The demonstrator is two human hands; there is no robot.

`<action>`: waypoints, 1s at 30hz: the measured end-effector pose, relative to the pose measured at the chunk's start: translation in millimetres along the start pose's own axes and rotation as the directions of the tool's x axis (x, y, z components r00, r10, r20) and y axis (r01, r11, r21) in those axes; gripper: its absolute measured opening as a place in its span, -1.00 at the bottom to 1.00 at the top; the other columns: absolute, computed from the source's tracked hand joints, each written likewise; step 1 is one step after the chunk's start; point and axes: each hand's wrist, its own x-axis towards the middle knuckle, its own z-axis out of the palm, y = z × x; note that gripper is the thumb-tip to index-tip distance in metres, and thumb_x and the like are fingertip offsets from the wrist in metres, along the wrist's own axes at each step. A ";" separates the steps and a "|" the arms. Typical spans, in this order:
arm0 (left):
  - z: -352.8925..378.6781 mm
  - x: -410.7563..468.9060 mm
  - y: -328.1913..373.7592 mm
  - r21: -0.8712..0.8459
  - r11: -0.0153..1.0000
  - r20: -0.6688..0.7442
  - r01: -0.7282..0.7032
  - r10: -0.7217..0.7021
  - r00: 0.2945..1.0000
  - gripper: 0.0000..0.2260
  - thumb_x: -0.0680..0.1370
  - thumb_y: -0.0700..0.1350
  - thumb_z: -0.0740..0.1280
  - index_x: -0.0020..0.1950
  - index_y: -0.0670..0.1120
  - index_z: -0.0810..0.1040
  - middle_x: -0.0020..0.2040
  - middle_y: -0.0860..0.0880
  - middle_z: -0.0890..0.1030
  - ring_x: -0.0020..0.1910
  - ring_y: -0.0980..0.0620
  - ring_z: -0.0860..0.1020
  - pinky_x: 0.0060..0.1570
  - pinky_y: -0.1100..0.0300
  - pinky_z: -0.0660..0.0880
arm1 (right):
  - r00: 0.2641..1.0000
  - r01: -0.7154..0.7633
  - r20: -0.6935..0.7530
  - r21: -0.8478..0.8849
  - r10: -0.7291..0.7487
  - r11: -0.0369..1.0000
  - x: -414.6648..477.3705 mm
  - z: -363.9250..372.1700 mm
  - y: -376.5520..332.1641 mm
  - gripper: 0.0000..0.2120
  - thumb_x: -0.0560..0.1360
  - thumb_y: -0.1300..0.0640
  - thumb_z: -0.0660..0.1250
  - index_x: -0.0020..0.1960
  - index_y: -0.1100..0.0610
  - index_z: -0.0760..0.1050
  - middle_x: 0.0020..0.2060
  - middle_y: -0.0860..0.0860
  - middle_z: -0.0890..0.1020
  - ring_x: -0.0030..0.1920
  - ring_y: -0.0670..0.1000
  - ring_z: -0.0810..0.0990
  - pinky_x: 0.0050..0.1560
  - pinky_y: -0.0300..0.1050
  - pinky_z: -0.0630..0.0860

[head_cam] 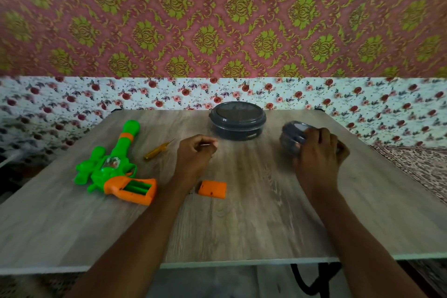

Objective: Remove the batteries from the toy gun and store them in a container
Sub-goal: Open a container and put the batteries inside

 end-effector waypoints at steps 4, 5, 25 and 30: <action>7.8 -2.8 12.1 -0.207 0.976 0.099 0.064 -0.044 0.994 -0.83 0.57 -0.17 0.52 0.15 -0.05 0.70 0.07 -0.05 0.75 0.11 -0.05 0.72 0.00 0.15 0.69 | 1.000 0.020 0.005 0.244 -0.022 0.970 -14.7 -6.5 -29.5 -0.47 0.35 0.37 0.41 0.31 0.25 0.46 0.24 0.24 0.51 0.29 0.28 0.46 0.27 0.23 0.28; 9.8 -3.1 13.9 -0.215 0.973 0.124 0.087 -0.061 0.990 -0.75 0.56 -0.14 0.53 0.23 -0.05 0.67 0.14 -0.02 0.74 0.17 -0.02 0.70 0.04 0.16 0.68 | 0.999 0.044 -0.017 0.347 -0.041 0.937 -17.2 -8.7 -35.6 -0.48 0.35 0.41 0.38 0.30 0.23 0.46 0.23 0.22 0.51 0.27 0.26 0.47 0.25 0.21 0.27; 1.5 -2.5 6.5 -0.566 0.706 0.521 0.426 -0.095 0.848 -0.01 0.26 0.04 0.73 0.57 0.22 0.28 0.51 -0.26 0.45 0.39 -0.43 0.52 0.18 -0.64 0.42 | 0.951 0.303 -0.229 0.819 -0.206 0.488 -30.3 -1.5 -87.4 -0.66 0.61 0.05 0.33 0.30 0.22 0.58 0.19 0.08 0.68 0.18 -0.09 0.63 0.18 -0.41 0.49; 4.3 -5.1 8.1 -0.511 0.769 0.493 0.384 -0.103 0.864 -0.12 0.36 0.00 0.60 0.56 0.23 0.22 0.46 -0.27 0.50 0.26 -0.35 0.64 0.08 -0.45 0.59 | 0.916 0.399 -0.270 0.702 -0.298 0.590 -35.2 8.9 -87.5 -0.61 0.65 0.16 0.19 0.39 0.34 0.51 0.15 0.23 0.67 0.07 0.13 0.69 0.05 -0.10 0.65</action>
